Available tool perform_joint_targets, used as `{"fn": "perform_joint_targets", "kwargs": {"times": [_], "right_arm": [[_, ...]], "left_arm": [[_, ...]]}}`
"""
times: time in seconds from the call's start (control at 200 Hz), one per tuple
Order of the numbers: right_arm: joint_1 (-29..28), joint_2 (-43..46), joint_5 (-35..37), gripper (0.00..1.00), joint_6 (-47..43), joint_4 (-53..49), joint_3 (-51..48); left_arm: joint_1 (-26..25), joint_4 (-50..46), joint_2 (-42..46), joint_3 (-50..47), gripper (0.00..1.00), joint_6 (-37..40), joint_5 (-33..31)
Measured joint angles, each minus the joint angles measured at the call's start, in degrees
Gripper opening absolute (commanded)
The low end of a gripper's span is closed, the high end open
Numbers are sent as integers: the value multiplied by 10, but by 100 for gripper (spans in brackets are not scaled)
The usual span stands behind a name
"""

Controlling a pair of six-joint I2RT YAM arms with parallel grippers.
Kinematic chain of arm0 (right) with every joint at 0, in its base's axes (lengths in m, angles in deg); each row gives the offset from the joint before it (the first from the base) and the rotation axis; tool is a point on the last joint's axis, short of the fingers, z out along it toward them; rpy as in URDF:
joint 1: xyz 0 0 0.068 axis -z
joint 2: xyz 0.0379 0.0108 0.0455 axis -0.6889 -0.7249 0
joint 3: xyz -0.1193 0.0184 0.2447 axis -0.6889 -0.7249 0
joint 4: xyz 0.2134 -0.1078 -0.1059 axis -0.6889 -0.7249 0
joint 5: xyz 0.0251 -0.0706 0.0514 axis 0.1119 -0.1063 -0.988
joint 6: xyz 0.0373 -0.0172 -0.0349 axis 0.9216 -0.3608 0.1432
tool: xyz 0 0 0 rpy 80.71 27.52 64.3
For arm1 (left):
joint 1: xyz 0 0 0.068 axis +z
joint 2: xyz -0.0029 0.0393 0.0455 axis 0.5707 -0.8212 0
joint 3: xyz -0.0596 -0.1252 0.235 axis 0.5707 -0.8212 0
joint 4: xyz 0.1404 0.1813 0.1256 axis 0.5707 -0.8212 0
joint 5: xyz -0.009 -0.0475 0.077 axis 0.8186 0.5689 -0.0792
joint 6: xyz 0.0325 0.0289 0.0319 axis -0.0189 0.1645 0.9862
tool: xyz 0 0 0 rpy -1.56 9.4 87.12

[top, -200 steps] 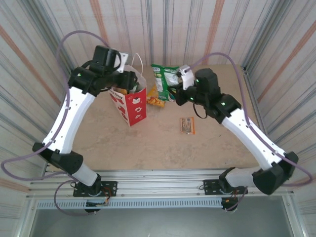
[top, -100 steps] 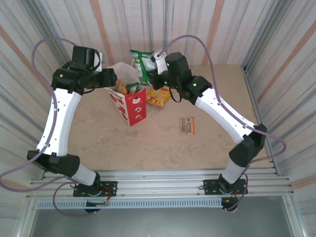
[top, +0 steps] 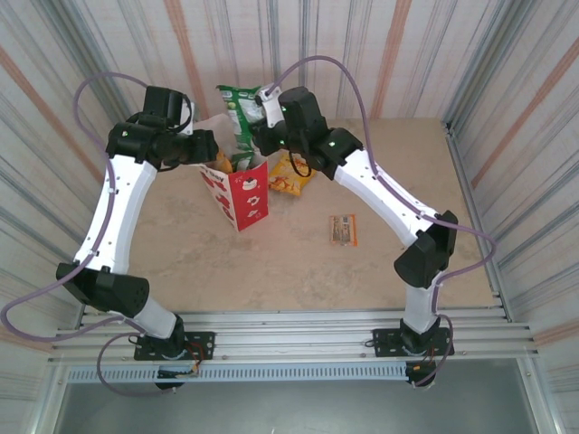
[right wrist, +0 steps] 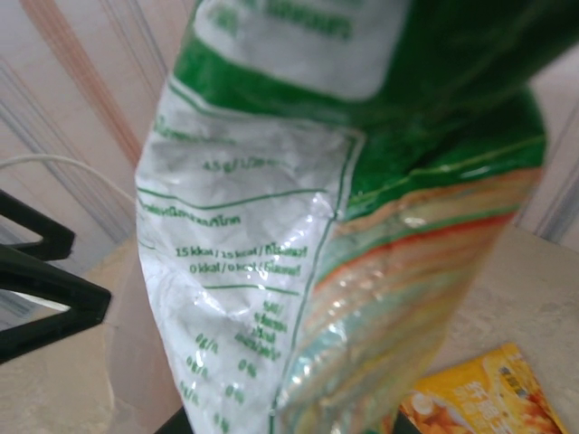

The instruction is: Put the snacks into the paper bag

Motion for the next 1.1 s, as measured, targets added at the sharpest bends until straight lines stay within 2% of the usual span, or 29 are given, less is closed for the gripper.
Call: {"fn": "perform_joint_targets", "kwargs": {"times": [0.16, 0.271, 0.411, 0.822, 0.962, 1.097], "right_arm": [[-18, -33, -1, 17, 0, -16, 36], [-23, -60, -2, 40, 0, -26, 56], [-23, -96, -2, 52, 6, -54, 107], [-22, -88, 5, 54, 8, -102, 128], [-22, -38, 9, 54, 9, -101, 77], [-19, 36, 16, 54, 13, -94, -12]], "left_arm": [[0, 0, 1, 0, 70, 0, -1], [0, 0, 2, -4, 70, 0, -5], [0, 0, 2, -4, 69, 0, -7], [0, 0, 5, -8, 67, 3, -4], [-9, 2, 7, -8, 67, 12, 3], [-53, 10, 9, -7, 67, 27, 6]]}}
